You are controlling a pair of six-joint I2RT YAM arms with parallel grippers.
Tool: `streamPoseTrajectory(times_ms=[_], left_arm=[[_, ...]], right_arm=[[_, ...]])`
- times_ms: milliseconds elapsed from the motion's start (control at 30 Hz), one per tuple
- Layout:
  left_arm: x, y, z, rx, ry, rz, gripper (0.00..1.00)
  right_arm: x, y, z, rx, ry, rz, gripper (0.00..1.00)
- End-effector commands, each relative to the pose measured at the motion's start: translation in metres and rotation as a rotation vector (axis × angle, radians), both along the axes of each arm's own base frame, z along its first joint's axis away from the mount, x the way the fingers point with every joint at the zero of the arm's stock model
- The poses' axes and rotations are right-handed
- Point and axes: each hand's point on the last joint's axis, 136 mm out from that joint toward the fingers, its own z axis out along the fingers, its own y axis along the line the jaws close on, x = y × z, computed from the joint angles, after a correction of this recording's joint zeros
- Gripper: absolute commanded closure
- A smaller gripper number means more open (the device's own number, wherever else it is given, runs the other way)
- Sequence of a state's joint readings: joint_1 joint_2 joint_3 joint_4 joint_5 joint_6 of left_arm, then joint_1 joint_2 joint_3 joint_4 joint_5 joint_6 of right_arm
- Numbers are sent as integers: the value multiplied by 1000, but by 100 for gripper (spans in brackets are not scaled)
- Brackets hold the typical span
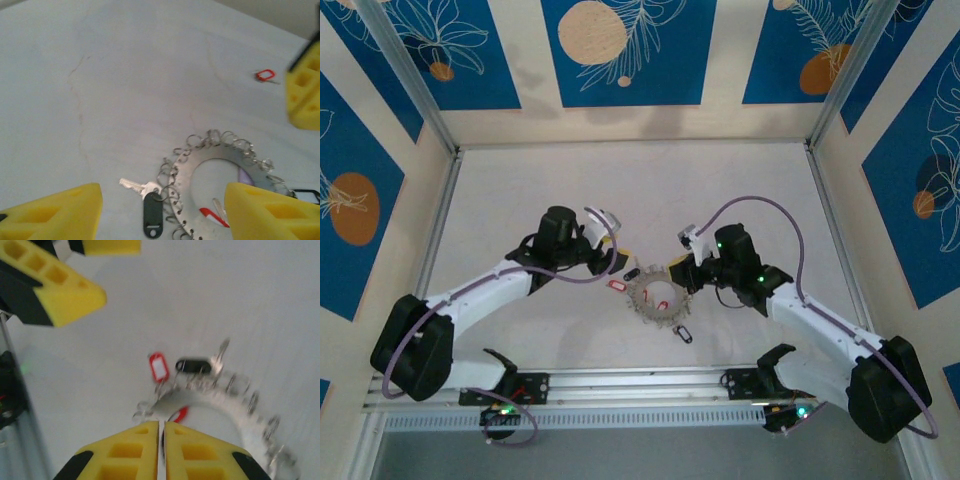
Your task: Put the keys on the keyring
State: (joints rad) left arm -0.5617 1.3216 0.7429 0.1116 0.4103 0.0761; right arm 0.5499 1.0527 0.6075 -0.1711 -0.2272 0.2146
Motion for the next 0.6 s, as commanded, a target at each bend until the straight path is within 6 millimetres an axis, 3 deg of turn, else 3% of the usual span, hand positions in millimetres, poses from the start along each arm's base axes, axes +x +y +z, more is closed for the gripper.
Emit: streamPoseTrajectory(times_ms=[0,200,433,567], left_arm=[[5,18,-7,34,30,138,34],[2,35,3,54,67,225,31],[4,57,31,116,109,242,25],[10,67,34,111,122,245,24]], right_arm=[[-53,-9,-41,-115,425,-69,87],[-93,5,-71,-240,601,-34,81],[-100,3,-97,-364,688,-68,75],[-99,6,-108,-361,707,-67,69]])
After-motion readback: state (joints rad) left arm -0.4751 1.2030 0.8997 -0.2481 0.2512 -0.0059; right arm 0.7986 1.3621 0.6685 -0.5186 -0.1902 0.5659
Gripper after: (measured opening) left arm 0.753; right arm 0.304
